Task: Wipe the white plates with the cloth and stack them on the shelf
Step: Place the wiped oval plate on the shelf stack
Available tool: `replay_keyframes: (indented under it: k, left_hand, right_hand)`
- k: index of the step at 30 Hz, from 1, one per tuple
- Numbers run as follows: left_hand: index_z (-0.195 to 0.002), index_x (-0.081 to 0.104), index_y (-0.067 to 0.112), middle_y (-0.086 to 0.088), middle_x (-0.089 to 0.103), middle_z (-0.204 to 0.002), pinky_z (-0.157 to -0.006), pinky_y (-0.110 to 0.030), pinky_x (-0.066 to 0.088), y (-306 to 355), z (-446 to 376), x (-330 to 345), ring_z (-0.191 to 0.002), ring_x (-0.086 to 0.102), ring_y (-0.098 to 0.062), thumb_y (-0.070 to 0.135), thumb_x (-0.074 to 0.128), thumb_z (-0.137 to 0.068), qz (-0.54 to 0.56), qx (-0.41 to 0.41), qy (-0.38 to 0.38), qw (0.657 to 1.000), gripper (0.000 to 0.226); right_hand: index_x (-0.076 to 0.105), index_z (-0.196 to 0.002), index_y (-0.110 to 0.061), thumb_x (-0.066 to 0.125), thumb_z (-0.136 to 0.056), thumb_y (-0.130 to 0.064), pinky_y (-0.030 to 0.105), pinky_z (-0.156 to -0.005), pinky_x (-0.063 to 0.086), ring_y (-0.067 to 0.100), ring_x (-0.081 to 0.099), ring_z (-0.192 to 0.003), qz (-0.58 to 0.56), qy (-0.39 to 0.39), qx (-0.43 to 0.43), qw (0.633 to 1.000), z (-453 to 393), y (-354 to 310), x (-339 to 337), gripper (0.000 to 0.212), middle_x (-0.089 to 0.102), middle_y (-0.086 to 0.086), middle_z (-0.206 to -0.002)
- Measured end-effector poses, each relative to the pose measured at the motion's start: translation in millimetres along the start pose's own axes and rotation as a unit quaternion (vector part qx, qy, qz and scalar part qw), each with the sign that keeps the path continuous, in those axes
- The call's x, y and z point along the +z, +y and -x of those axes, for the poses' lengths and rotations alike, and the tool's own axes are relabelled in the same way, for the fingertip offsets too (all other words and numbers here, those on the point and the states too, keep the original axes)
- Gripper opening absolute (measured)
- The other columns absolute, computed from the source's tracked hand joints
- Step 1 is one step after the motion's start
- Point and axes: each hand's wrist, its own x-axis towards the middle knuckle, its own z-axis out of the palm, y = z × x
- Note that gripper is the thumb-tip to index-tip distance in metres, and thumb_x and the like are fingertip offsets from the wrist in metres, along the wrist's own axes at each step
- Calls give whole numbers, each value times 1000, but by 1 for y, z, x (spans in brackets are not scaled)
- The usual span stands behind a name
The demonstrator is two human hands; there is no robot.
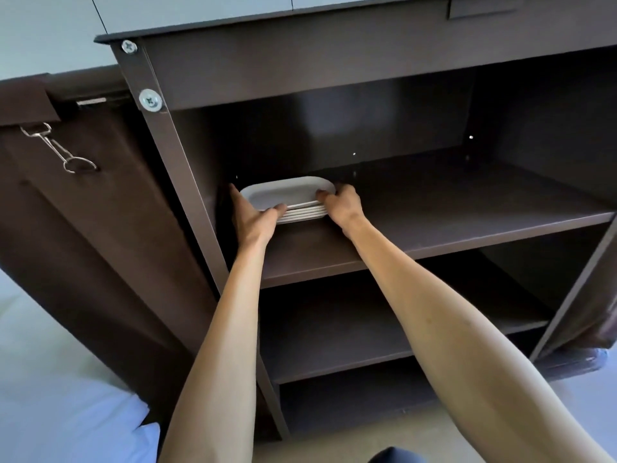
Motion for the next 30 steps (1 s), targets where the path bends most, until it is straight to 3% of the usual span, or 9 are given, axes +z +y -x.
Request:
replay_keyframes:
  k: [8,15,20,23,26,28,30]
  left_hand:
    - [-165,-3,22,-8,25,-168,-123,-38,23,-3,-6,4,-154,24,-28,13,78,-89,-26,-2,-3,1000,111]
    - [-164,14,20,-11,32,-163,-123,-45,28,-7,-7,3,-151,29,-31,20,78,-89,-58,14,-7,998,99]
    - [-161,25,13,-16,39,-159,-120,-44,34,-10,-10,2,-147,36,-34,28,79,-87,-107,48,-2,993,92]
    - [-157,35,10,-18,39,-158,-119,-43,34,-7,1,1,-146,37,-35,24,75,-90,-117,84,45,988,79]
    - [-141,54,7,-16,52,-147,-115,-42,38,3,30,5,-137,48,-34,17,68,-90,-57,192,112,973,53]
    - [-126,63,4,-13,65,-130,-107,-38,46,13,62,19,-123,61,-27,13,62,-88,42,277,142,949,39]
    - [-114,68,2,-9,73,-112,-94,-31,53,24,104,47,-104,69,-18,8,58,-88,153,329,118,924,28]
  right_hand:
    - [59,-135,-3,70,-95,-30,35,-99,48,33,61,-121,51,7,-36,998,-1,5,1,49,66,17,-129]
    - [57,-136,0,67,-97,-32,37,-101,49,34,61,-122,63,23,-38,997,4,3,2,51,64,19,-130]
    - [58,-136,3,62,-98,-20,38,-107,45,36,57,-128,26,107,-50,993,29,2,-20,45,63,21,-134]
    - [60,-136,-2,62,-98,-14,30,-103,48,25,62,-122,16,151,-84,985,55,8,-54,40,67,13,-129]
    - [68,-127,-9,60,-97,-7,19,-91,50,10,65,-102,28,239,-109,964,89,32,-102,31,70,2,-114]
    - [72,-115,-11,58,-95,-4,22,-85,54,8,65,-90,37,308,-103,945,114,56,-138,26,70,0,-103]
    - [74,-108,-11,58,-93,-4,27,-85,55,10,65,-88,71,369,-73,924,141,84,-176,24,71,0,-98]
